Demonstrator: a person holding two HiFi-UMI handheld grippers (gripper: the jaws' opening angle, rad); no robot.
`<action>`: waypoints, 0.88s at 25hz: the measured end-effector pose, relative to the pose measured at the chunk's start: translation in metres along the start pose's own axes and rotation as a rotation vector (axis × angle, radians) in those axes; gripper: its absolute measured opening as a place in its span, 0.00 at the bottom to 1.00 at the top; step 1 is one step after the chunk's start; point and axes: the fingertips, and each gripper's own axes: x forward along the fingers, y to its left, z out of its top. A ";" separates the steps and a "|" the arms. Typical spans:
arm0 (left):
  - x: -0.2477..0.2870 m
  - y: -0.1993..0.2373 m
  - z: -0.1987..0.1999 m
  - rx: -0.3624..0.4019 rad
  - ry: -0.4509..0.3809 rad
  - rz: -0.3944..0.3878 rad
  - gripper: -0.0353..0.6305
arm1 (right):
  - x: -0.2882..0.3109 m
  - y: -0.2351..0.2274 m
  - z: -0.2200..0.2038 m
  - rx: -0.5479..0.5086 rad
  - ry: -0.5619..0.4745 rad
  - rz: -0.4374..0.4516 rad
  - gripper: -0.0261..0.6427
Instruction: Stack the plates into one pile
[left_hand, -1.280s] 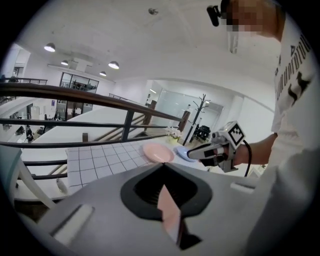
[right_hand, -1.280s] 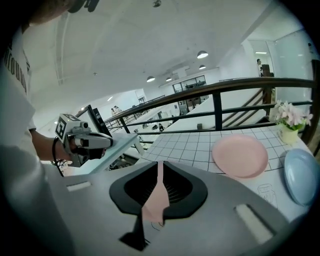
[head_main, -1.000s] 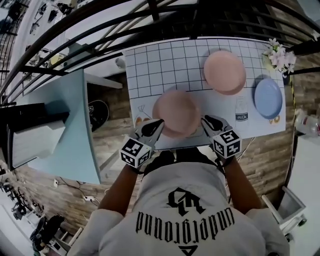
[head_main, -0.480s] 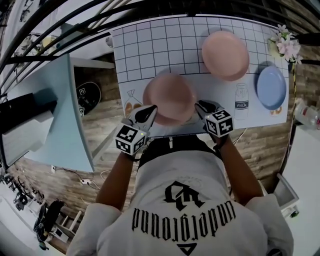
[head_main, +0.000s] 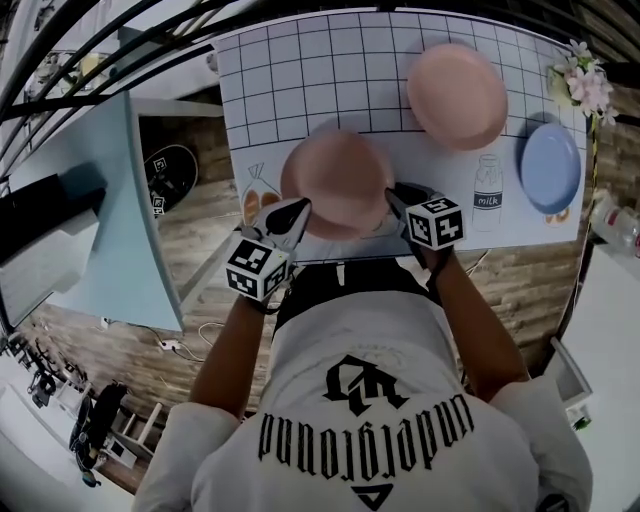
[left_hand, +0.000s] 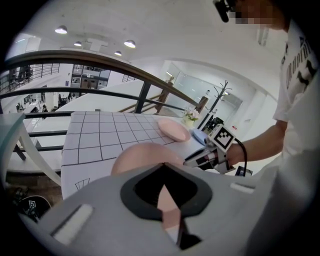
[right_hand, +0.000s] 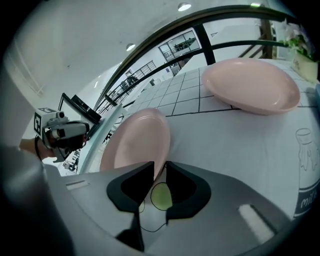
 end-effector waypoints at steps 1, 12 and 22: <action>0.000 0.000 0.000 -0.003 -0.001 0.000 0.13 | 0.001 -0.001 0.001 0.017 0.000 0.002 0.13; -0.007 -0.001 -0.005 -0.026 -0.011 0.013 0.13 | 0.007 -0.008 0.009 0.138 -0.035 -0.036 0.09; -0.039 0.001 -0.006 -0.024 -0.045 0.043 0.13 | 0.006 -0.003 0.016 0.182 -0.087 -0.048 0.07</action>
